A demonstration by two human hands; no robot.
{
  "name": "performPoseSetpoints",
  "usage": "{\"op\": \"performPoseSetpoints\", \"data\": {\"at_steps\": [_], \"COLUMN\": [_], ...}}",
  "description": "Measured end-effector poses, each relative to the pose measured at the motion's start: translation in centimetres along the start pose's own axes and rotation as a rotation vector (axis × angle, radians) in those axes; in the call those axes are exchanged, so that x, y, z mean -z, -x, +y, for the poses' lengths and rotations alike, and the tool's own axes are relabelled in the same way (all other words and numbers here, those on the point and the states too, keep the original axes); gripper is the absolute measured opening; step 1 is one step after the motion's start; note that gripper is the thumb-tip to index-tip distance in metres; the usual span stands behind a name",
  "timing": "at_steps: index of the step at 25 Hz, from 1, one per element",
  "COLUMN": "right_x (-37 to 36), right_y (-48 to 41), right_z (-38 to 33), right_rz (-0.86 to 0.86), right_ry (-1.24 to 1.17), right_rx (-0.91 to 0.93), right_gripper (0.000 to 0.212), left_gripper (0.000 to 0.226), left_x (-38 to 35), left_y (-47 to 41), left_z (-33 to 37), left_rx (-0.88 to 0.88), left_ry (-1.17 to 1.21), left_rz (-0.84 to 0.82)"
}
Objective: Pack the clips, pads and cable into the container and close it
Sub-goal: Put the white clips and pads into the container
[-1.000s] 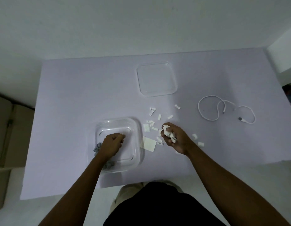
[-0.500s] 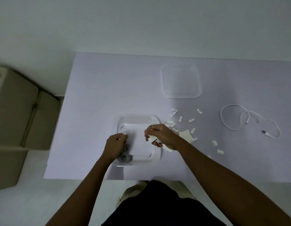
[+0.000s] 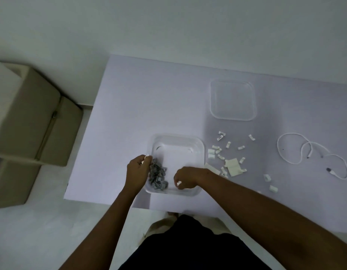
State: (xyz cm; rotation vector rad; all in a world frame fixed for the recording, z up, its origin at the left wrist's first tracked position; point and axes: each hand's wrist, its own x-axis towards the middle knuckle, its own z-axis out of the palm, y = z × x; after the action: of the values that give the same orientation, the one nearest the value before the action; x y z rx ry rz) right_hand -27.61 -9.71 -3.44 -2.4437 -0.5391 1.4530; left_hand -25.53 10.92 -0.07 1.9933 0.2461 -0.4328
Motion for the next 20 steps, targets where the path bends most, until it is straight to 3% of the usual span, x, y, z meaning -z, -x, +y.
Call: {"op": "performPoseSetpoints", "data": {"at_steps": [8, 12, 15, 18, 20], "right_x": [0.6, 0.7, 0.6, -0.1, -1.2], "right_y": [1.8, 3.0, 4.7, 6.1, 6.5], "right_z": [0.5, 1.5, 2.3, 2.8, 3.2], "right_rz": [-0.040, 0.120, 0.379, 0.786, 1.116], "right_ry": [0.019, -0.146, -0.371, -0.795, -0.903], "right_rx": [0.077, 0.058, 0.018, -0.048, -0.179], "right_gripper": [0.040, 0.042, 0.034, 0.019, 0.019], "left_gripper": [0.041, 0.041, 0.043, 0.048, 0.048], "left_x": [-1.0, -2.1, -3.2, -4.3, -5.4], "left_y": [0.0, -0.4, -0.4, -0.6, -0.7], "left_z": [0.8, 0.8, 0.8, 0.4, 0.0], "left_rx": [-0.061, -0.054, -0.045, -0.032, -0.071], "left_ry": [-0.025, -0.084, -0.177, -0.244, -0.348], "left_rz": [-0.030, -0.083, -0.133, -0.155, -0.234]}}
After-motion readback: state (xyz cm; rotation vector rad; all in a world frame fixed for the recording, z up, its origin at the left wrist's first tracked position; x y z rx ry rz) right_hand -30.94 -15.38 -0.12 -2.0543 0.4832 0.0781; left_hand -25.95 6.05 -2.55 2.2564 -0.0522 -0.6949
